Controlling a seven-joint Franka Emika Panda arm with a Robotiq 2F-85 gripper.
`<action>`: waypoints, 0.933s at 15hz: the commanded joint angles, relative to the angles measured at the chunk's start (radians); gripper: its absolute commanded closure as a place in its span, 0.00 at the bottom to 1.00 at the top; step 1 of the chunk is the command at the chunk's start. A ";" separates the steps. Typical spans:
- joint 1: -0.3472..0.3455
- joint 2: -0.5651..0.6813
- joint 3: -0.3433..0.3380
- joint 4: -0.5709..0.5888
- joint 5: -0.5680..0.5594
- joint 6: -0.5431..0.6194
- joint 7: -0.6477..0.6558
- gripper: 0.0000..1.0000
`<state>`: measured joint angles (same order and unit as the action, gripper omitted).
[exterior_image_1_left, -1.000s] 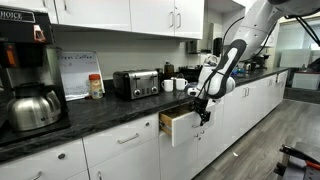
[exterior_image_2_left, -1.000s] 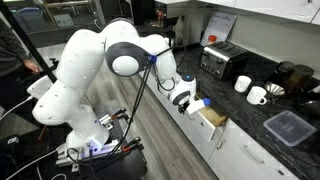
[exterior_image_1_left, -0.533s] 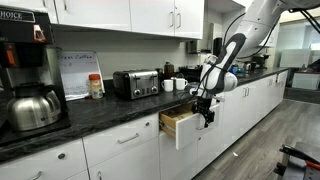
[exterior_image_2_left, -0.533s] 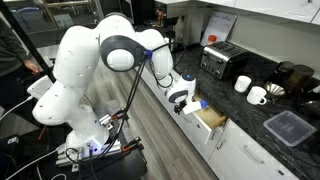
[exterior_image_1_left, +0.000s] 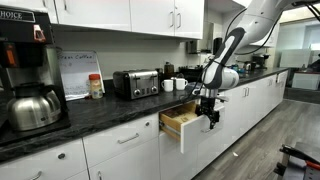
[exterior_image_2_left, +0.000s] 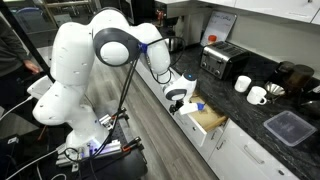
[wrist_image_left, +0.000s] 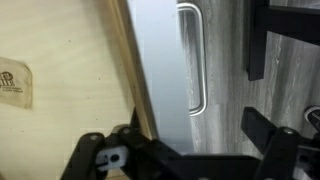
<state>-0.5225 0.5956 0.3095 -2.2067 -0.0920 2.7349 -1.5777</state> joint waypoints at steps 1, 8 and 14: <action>0.019 -0.065 -0.010 -0.042 0.093 -0.096 -0.068 0.00; 0.081 -0.120 -0.065 -0.043 0.207 -0.280 -0.125 0.00; 0.141 -0.143 -0.121 -0.035 0.246 -0.395 -0.155 0.00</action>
<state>-0.4195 0.4958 0.2250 -2.2190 0.1122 2.4046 -1.6841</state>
